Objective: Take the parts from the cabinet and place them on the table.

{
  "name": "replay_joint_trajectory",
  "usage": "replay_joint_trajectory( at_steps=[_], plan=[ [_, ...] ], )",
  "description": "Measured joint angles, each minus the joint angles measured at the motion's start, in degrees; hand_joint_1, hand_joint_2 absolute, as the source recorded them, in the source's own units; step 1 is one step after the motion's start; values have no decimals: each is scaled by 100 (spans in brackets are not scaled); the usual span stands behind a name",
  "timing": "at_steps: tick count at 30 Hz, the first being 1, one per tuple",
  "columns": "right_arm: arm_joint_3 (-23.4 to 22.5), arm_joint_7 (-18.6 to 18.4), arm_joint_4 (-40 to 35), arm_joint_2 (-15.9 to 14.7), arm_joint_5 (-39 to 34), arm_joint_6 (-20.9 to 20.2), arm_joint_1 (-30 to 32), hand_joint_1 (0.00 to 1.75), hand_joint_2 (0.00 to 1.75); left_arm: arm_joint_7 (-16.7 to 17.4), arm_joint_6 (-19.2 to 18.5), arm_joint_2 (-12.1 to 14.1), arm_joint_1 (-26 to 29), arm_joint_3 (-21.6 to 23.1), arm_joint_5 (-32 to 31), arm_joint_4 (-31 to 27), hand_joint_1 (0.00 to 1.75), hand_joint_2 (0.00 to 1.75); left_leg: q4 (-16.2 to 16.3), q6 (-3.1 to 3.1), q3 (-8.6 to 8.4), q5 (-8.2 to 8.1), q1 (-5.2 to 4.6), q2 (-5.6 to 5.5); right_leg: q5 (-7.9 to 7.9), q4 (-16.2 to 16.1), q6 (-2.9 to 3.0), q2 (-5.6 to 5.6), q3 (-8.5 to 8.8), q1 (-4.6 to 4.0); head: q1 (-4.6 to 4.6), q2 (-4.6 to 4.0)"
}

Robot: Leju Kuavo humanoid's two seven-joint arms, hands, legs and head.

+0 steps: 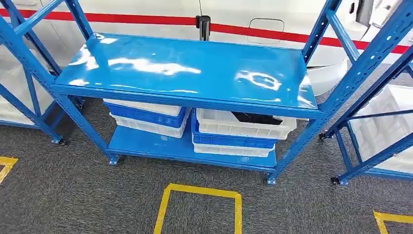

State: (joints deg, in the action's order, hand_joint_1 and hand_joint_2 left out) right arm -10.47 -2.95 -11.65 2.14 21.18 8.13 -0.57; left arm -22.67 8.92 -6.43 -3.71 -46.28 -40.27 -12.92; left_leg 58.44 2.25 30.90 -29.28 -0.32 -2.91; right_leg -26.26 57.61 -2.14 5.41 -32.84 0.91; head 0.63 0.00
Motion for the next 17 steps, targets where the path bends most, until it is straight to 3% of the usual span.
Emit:
replay_joint_trajectory(
  at_steps=[17],
  plan=[
    [490, 138, -514, -116, -1120, -420, 466, 0, 0, 1194, -468, 289, 620, 2380, 2141, -485, 0, 0, -1, -4, 0, -3, -1, 0, -2, -1, 0, -1, 2, 0, 0, 0]
  ],
)
